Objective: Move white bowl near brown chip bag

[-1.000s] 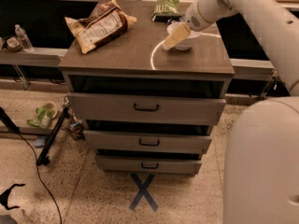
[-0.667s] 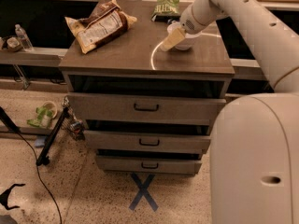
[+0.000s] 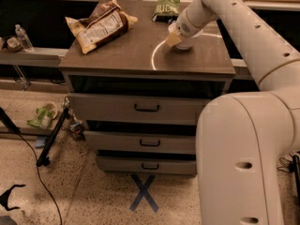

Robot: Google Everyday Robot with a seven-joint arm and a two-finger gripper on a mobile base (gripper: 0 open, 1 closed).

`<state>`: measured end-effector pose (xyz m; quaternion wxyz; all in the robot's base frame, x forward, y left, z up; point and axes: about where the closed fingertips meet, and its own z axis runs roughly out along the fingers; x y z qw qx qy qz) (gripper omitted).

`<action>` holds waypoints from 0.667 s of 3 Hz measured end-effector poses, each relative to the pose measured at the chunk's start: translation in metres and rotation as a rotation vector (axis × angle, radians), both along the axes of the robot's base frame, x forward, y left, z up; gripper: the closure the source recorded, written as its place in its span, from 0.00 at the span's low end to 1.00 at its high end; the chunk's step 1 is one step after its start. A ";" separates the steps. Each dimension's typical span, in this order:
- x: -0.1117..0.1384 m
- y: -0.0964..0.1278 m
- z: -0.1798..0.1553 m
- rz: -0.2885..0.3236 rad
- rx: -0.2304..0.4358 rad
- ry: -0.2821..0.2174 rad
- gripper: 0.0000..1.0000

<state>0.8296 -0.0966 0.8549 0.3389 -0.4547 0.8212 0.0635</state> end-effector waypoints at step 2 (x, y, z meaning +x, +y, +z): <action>-0.006 0.054 0.058 0.177 0.022 -0.111 1.00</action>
Offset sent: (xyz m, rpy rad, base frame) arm -0.0129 0.0946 0.1147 0.0463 -0.2263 0.3544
